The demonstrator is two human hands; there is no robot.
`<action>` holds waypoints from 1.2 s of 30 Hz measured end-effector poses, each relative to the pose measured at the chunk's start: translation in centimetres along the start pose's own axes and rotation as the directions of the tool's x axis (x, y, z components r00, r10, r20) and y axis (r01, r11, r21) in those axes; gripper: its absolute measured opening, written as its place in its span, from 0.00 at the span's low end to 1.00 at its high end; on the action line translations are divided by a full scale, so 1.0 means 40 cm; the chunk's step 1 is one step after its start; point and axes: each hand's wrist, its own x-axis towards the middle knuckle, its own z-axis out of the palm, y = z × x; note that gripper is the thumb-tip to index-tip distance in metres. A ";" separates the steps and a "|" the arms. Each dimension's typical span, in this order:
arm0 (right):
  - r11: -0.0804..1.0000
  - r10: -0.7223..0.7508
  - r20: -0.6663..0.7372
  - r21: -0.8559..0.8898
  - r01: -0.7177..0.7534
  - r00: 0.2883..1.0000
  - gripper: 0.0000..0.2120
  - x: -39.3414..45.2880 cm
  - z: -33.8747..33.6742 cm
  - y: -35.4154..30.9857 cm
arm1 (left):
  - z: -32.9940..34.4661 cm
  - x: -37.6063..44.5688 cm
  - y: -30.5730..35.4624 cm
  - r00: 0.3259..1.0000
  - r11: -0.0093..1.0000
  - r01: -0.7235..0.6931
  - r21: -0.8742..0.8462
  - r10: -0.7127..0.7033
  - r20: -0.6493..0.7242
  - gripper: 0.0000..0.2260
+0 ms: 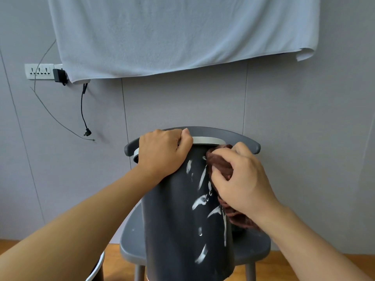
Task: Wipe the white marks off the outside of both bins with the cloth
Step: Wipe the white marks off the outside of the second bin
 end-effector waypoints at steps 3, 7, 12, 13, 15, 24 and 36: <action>0.991 -0.118 0.132 0.083 0.108 0.984 0.14 -0.016 -0.001 -0.010 | 0.003 0.001 -0.006 1.000 1.000 0.001 -0.018 -0.001 0.003 0.22; 0.997 -0.037 -0.008 0.062 0.038 0.999 0.13 0.028 -0.003 0.006 | 0.006 0.003 0.002 1.000 1.000 -0.003 -0.001 0.003 0.007 0.22; 0.981 -0.171 0.223 0.125 0.146 0.960 0.10 0.002 -0.017 0.004 | 0.006 0.002 -0.009 1.000 1.000 0.015 -0.010 -0.015 0.017 0.23; 0.982 -0.170 0.220 0.117 0.147 0.960 0.10 0.009 -0.020 0.008 | 0.005 0.001 -0.008 1.000 1.000 0.007 -0.015 -0.007 0.012 0.23; 0.986 -0.137 0.117 0.108 0.124 0.984 0.10 0.028 -0.021 0.017 | 0.002 0.002 -0.003 1.000 1.000 -0.007 -0.019 0.007 0.012 0.23; 0.977 -0.183 0.253 0.155 0.147 0.950 0.12 -0.044 -0.006 0.036 | 0.020 0.011 -0.025 0.993 0.996 0.087 0.016 -0.088 0.076 0.24; 0.957 -0.288 0.320 0.117 0.264 0.903 0.09 -0.017 -0.035 0.026 | 0.025 0.015 -0.012 0.993 0.997 0.078 -0.006 -0.077 0.085 0.23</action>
